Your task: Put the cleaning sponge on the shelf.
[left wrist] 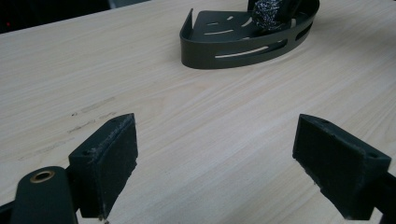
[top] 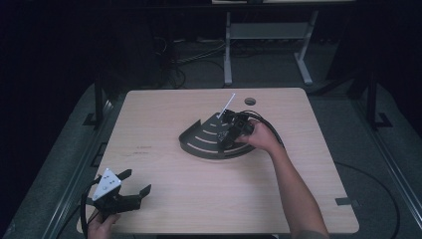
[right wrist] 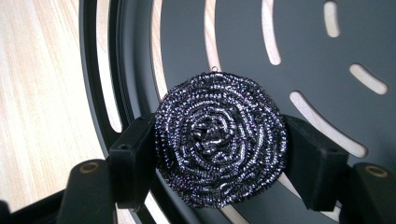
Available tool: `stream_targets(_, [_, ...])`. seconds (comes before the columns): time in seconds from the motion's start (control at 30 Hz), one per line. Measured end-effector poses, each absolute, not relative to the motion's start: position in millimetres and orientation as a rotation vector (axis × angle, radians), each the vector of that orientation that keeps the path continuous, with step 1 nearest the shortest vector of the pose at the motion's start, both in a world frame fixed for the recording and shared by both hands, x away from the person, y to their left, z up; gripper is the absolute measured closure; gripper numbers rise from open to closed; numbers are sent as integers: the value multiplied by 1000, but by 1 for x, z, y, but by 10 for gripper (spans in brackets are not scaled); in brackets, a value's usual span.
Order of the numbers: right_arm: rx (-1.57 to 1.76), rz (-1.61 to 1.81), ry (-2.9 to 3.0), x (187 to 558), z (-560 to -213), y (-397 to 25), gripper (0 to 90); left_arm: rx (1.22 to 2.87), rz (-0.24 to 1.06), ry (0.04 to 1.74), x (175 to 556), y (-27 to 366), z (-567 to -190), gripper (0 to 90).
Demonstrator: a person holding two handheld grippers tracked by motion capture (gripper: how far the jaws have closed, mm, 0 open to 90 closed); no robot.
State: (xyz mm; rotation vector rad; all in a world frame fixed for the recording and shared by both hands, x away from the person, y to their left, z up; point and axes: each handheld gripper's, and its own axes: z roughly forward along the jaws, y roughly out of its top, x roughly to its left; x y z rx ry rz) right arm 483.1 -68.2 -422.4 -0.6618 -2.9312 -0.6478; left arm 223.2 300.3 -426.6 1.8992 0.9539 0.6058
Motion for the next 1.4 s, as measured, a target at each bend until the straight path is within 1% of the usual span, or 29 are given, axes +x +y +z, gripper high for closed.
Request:
stream_targets(0.33, [-669,-618,-2925,485,-430,-66,312,1896,608,956,223,301,-426,133])
stream_targets(0.8, [-701,-639,-2900,485,-439,-73,305,1899,604,953,223,300,-426,133])
stream_targets(1.4, [-715,-650,-2898,483,-435,-76,276,1897,604,955,224,299,-426,133])
